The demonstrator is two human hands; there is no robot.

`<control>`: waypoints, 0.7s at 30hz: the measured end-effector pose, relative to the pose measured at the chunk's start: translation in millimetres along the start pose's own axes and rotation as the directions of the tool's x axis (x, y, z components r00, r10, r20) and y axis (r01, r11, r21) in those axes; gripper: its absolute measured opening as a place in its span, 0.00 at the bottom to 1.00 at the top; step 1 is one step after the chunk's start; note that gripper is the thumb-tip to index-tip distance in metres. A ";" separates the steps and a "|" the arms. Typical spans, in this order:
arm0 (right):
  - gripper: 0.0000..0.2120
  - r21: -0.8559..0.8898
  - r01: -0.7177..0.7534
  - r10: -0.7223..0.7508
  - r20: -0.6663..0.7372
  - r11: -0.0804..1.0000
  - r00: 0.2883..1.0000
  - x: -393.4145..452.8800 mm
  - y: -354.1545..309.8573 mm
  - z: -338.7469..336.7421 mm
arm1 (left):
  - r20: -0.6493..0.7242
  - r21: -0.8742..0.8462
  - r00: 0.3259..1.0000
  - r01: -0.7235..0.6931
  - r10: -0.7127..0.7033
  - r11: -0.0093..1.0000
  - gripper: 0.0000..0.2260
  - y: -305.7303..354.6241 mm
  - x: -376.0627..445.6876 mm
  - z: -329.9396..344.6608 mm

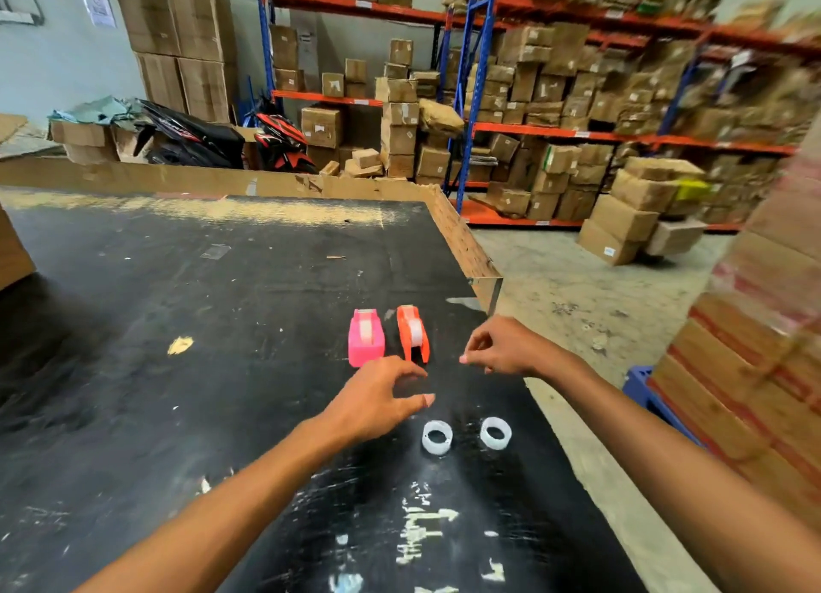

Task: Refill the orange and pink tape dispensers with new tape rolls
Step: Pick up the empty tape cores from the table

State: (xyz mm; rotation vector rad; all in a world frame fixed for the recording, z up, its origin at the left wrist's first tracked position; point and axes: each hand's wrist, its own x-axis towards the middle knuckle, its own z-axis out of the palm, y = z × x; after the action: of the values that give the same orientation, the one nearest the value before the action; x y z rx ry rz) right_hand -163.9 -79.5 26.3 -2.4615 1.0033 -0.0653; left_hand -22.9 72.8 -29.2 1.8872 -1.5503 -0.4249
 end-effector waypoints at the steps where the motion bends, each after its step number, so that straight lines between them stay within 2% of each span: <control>1: 0.11 -0.038 -0.015 0.016 0.036 0.999 0.999 -10.6 4.1 3.2 | 0.062 0.046 0.998 -0.023 0.020 0.999 0.22 2.3 -2.0 5.4; 4: 0.25 -0.140 -0.055 0.077 0.151 0.989 0.986 -46.1 15.5 19.9 | 0.205 0.185 0.978 -0.087 0.048 0.979 0.28 6.5 -10.2 22.6; 5: 0.27 -0.145 -0.074 0.097 0.160 0.987 0.982 -58.4 19.7 28.2 | 0.233 0.222 0.971 -0.108 0.055 0.969 0.28 7.1 -13.5 29.1; 7: 0.22 -0.126 -0.086 0.100 0.109 0.988 0.989 -70.5 27.0 45.7 | 0.228 0.285 0.971 -0.142 0.077 0.948 0.24 5.3 -16.2 37.1; 9: 0.16 -0.101 -0.103 0.103 -0.009 0.990 0.995 -81.9 31.6 59.9 | 0.182 0.311 0.976 -0.175 0.123 0.934 0.17 4.8 -19.3 41.3; 12: 0.15 -0.069 -0.133 0.123 -0.135 0.989 0.983 -93.2 28.1 71.2 | 0.133 0.294 0.977 -0.200 0.167 0.935 0.14 4.2 -28.5 40.7; 17: 0.15 -0.033 -0.095 0.090 -0.140 0.995 0.986 -88.7 2.7 80.0 | 0.081 0.268 0.987 -0.155 0.138 0.951 0.14 -14.4 -48.3 15.0; 21: 0.14 -0.002 0.017 -0.017 -0.087 1.000 0.996 -60.0 -38.2 91.2 | -0.021 0.233 1.000 -0.008 0.013 0.972 0.11 -49.5 -61.4 -28.4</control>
State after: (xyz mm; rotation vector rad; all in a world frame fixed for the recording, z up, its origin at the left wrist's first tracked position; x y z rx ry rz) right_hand -163.1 21.9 -29.4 -2.4877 1.0187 -0.1785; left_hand 16.3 143.8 -50.2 2.0512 -1.6541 -0.2226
